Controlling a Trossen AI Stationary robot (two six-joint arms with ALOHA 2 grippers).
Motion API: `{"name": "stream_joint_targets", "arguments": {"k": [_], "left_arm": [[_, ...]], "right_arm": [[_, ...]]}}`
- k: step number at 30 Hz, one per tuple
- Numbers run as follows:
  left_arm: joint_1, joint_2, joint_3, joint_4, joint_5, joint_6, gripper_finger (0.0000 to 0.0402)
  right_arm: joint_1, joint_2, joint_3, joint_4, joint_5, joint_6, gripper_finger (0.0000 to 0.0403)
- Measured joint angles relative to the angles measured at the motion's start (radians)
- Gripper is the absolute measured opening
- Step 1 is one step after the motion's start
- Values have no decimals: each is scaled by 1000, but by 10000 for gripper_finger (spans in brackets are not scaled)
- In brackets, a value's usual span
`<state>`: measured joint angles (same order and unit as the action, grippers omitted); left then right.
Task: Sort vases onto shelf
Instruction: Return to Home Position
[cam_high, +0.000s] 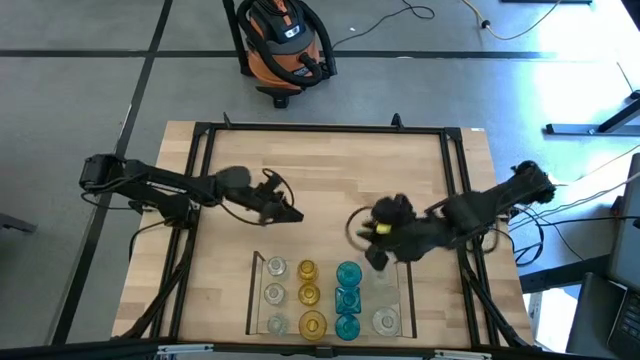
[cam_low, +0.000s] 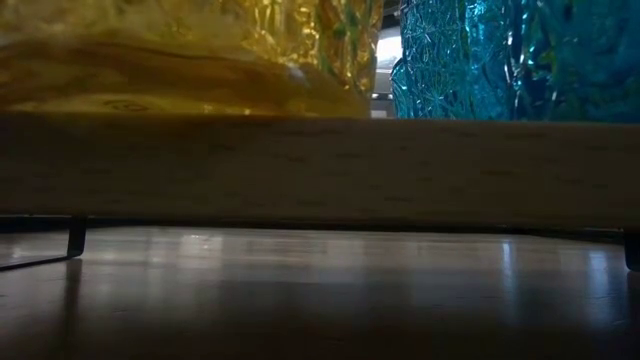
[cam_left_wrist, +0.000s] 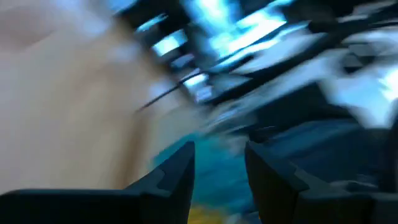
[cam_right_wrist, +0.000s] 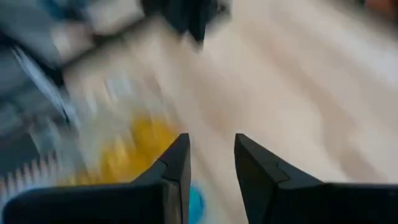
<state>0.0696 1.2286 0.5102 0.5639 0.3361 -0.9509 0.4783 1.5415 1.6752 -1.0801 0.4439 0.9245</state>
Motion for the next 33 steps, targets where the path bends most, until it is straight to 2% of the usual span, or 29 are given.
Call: {"name": "stream_joint_targets", "arguments": {"k": [4, 7, 10, 13, 16, 18, 20, 24, 29, 33], "left_arm": [[1, -81, 0, 265, 22, 4, 133], [24, -155, 1, 334, -6, 52, 133], [71, -223, 1, 330, -37, 96, 133], [139, -267, 1, 331, -12, 130, 133], [209, -287, 1, 327, 4, 119, 133], [238, -300, 0, 326, 3, 127, 133], [258, -307, 0, 329, -10, 161, 133], [269, -343, -1, 327, -125, 241, 133], [268, -410, -19, 333, -253, 352, 133], [267, -508, -105, 359, -339, 378, 133]], "right_arm": [[-5, -79, -84, 291, 180, -139, 92], [-48, -143, -212, 546, 228, -232, 84], [-112, -219, -416, 935, 219, -340, 68], [-187, -285, -633, 1346, 128, -465, 46], [-247, -352, -804, 1617, 34, -513, 20], [-266, -413, -879, 1672, -7, -544, 6], [-272, -487, -930, 1651, -13, -585, 4], [-271, -692, -1018, 1574, 33, -656, 12], [-271, -1068, -1156, 1547, 85, -779, 7], [-271, -1367, -1251, 1545, 83, -810, 2]]}}
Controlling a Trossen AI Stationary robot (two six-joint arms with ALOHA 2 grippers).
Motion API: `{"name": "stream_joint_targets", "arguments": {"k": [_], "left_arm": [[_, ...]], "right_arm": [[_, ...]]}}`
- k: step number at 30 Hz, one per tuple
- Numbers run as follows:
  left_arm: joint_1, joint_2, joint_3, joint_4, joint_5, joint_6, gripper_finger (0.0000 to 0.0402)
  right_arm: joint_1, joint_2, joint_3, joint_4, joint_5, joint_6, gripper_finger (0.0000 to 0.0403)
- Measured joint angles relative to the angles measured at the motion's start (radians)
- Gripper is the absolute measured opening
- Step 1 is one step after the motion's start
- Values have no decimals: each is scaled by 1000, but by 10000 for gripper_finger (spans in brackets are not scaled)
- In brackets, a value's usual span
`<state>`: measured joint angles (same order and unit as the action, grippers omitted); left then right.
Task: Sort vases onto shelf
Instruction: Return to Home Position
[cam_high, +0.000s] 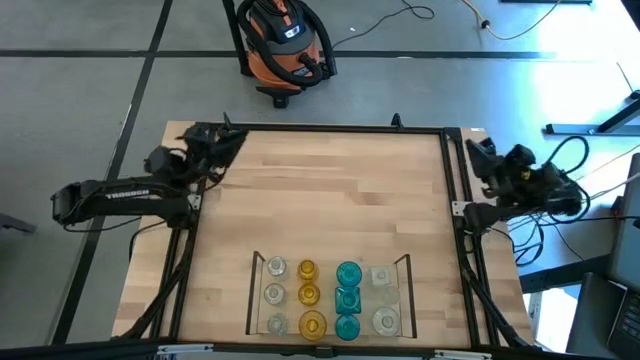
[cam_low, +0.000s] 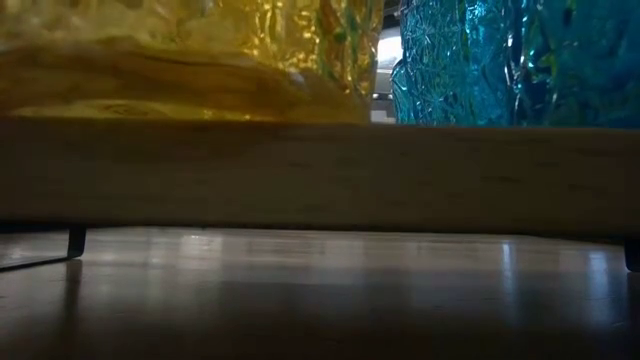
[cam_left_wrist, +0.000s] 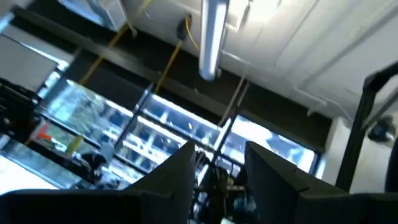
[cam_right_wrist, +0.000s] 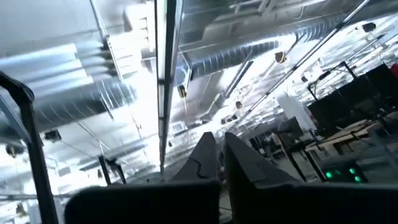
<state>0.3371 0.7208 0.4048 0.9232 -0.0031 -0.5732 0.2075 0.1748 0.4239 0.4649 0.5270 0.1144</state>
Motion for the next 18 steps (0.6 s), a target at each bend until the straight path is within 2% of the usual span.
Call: {"name": "stream_joint_targets", "arguments": {"k": [3, 6, 8, 11, 14, 18], "left_arm": [[-19, -90, -101, 66, -65, 0, 133], [-59, -189, -196, 95, -135, 0, 133], [-93, -247, -249, 107, -182, 3, 133], [-149, -318, -322, 98, -249, 11, 133], [-204, -349, -395, 93, -311, -2, 133], [-269, -346, -397, -45, -363, -38, 133]], "right_arm": [[1, -176, -47, -69, -4, -9, 2], [1, -170, -55, -67, 20, -55, 1], [1, -156, -51, -71, -15, -55, 1], [1, -159, -82, -161, 64, 6, 1], [1, -161, -141, -187, 57, 107, 1], [1, -161, -221, -174, 82, 188, 1]]}}
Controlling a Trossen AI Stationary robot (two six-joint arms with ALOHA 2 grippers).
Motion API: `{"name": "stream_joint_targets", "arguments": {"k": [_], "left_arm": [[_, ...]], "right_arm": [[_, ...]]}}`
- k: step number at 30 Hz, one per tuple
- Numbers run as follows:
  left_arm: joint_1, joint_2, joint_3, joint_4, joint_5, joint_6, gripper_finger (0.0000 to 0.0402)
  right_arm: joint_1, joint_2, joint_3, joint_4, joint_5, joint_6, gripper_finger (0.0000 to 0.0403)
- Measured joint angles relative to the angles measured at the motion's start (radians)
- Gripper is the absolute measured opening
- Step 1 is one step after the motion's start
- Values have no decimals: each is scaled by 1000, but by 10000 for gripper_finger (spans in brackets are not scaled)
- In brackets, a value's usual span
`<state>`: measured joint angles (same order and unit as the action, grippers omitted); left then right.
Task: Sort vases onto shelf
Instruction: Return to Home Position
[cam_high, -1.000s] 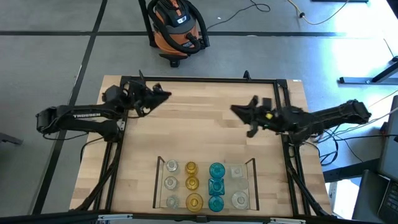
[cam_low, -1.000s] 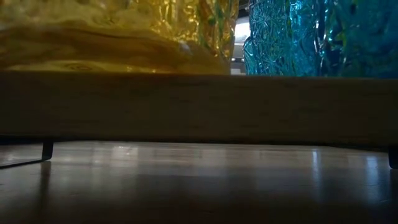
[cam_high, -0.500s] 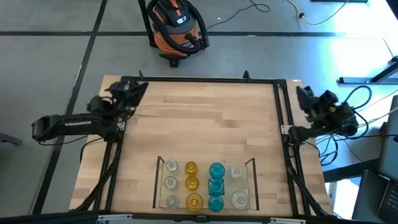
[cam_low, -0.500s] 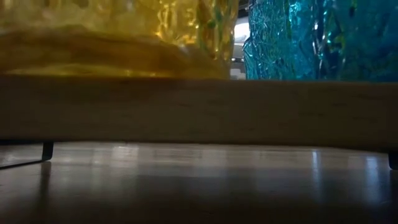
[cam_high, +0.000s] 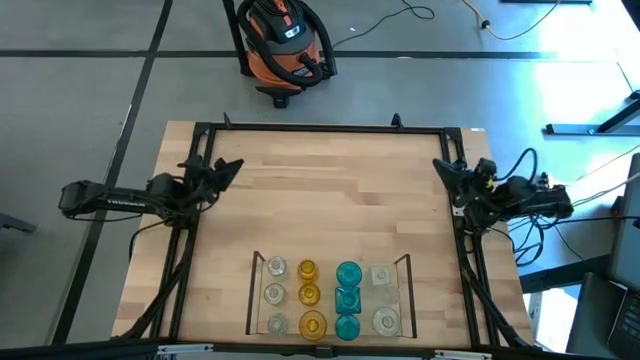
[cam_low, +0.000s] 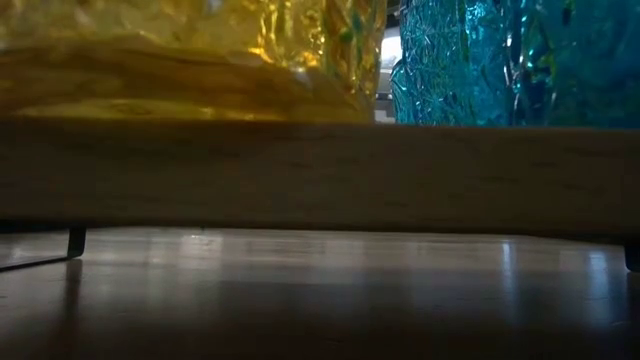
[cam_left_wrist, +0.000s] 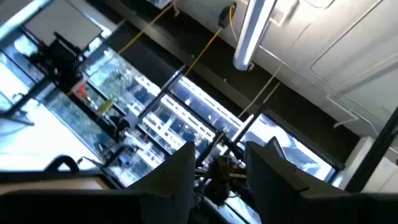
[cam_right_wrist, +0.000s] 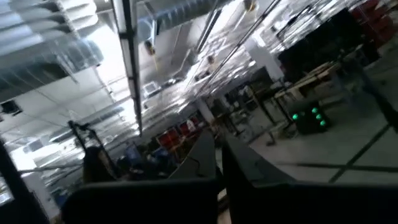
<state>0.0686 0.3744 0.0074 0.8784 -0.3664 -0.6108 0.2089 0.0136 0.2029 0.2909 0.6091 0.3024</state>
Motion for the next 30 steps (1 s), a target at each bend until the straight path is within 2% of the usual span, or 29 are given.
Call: {"name": "stream_joint_targets", "arguments": {"k": [4, 6, 10, 14, 18, 21, 24, 30], "left_arm": [[-42, 17, 0, -28, -16, -14, 133], [-54, 17, 0, -54, -8, -10, 133], [-70, 17, 0, -223, 13, -33, 133], [-73, 17, 0, -378, 48, -118, 133], [-73, 18, 0, -399, 69, -138, 133], [-72, 17, 0, -407, 78, -120, 133], [-72, 18, 0, -490, 123, -112, 133], [-72, 18, 0, -731, 217, -112, 133]], "right_arm": [[0, -1, -85, 122, 24, 31, 1], [0, 1, -125, 126, 21, 33, 1], [0, 1, -193, 126, 10, 81, 1], [0, 3, -196, -30, 29, 178, 1], [0, 3, -196, -123, 48, 249, 1], [0, 3, -196, -170, 62, 248, 1], [0, 4, -195, -212, 45, 202, 1], [0, 23, -194, -214, -101, 63, 1]]}}
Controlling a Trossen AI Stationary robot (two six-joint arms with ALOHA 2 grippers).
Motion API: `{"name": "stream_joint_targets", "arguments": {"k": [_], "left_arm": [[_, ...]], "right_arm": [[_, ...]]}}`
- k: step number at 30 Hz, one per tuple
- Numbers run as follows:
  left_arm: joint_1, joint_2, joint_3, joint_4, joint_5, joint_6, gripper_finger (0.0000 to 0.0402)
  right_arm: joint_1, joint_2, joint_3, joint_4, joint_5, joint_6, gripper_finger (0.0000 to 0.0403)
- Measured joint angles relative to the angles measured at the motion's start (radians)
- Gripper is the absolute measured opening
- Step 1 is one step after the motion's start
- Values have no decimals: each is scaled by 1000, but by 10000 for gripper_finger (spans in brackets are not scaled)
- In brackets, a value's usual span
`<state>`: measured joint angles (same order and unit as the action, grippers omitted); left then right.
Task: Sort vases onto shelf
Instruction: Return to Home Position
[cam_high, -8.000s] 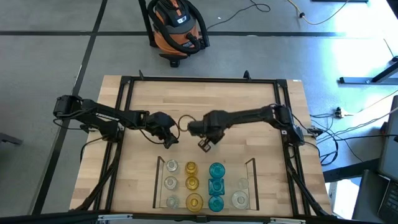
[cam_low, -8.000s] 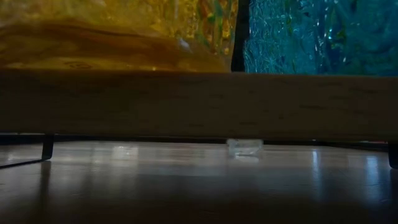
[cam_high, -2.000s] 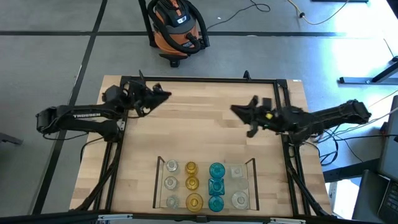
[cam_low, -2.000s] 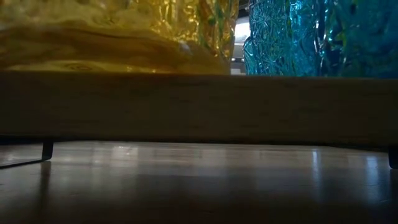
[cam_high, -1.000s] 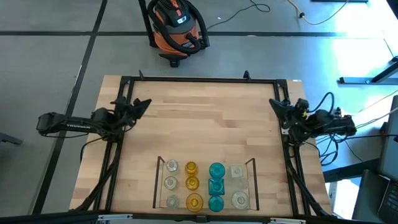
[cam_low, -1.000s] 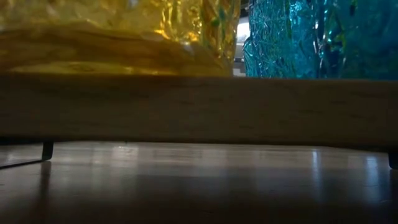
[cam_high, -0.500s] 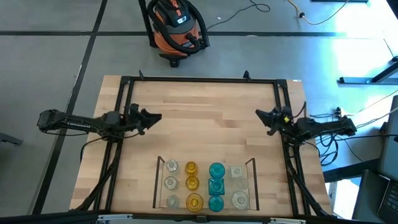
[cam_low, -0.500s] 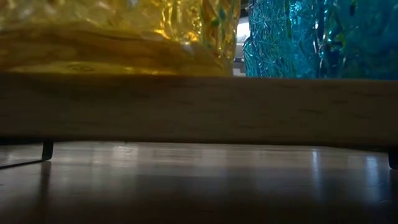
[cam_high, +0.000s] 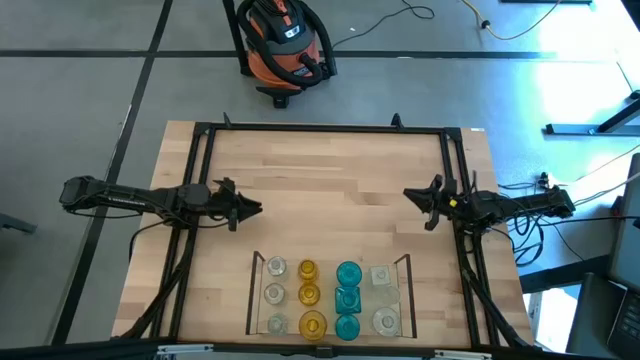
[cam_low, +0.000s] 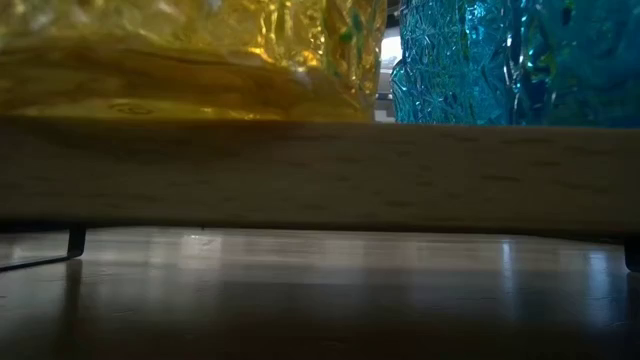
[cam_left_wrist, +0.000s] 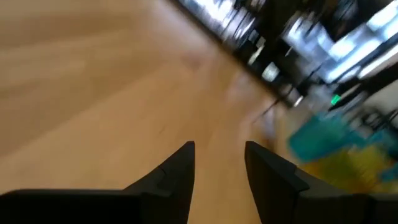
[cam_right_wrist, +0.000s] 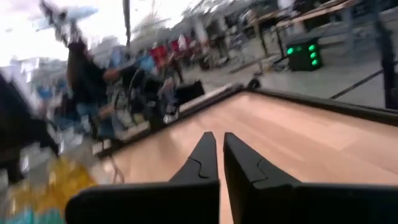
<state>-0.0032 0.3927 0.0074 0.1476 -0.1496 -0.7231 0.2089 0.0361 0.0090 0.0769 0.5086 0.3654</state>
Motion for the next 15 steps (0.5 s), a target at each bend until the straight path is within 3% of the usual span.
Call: {"name": "stream_joint_targets", "arguments": {"k": [4, 10, 15], "left_arm": [[0, 5, 0, -120, 24, -2, 133], [0, 27, 0, -121, 33, 171, 133], [0, 26, 0, -121, 33, 183, 133]], "right_arm": [[0, 29, 0, -4, -71, -73, 1], [0, 84, 0, -7, -84, -87, 1], [0, 93, 0, -8, -84, -84, 1]]}}
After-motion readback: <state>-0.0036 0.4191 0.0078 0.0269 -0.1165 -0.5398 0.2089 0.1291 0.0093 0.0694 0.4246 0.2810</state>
